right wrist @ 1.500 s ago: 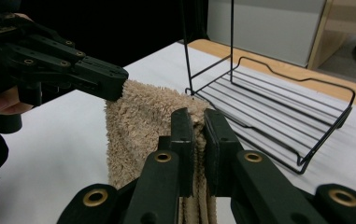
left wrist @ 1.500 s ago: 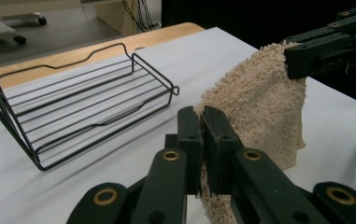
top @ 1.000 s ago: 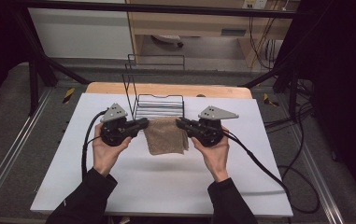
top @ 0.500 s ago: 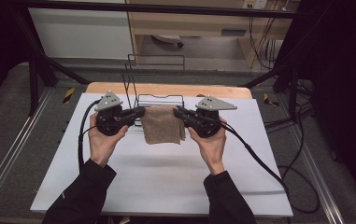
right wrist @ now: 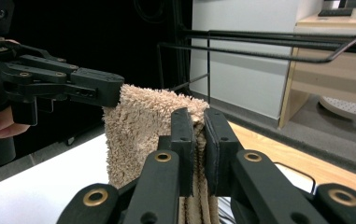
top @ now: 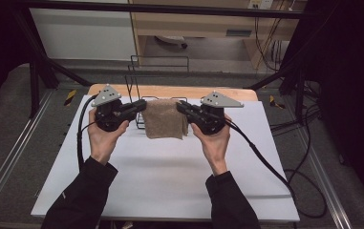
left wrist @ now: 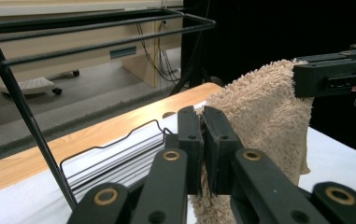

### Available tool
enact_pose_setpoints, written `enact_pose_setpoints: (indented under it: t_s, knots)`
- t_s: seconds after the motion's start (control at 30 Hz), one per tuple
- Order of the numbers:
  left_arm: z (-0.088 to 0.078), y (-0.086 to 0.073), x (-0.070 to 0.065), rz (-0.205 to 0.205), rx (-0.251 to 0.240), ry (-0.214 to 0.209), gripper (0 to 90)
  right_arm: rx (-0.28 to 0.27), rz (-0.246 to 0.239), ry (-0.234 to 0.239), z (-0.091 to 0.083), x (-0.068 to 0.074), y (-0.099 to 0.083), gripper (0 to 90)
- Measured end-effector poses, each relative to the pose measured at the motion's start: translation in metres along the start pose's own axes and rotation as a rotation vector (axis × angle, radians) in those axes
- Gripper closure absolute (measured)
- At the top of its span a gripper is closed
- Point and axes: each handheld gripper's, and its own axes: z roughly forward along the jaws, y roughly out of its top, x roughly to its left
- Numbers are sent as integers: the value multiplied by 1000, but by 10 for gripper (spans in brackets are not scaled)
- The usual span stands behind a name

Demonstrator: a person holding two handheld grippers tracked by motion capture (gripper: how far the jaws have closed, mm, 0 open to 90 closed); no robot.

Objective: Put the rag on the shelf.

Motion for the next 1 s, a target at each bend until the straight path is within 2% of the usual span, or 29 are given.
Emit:
enact_pose_setpoints:
  t_s: [1.0]
  knots:
    - [-5,36,13,-10,-94,30,856,-74,-36,-36,11,-2,42,836]
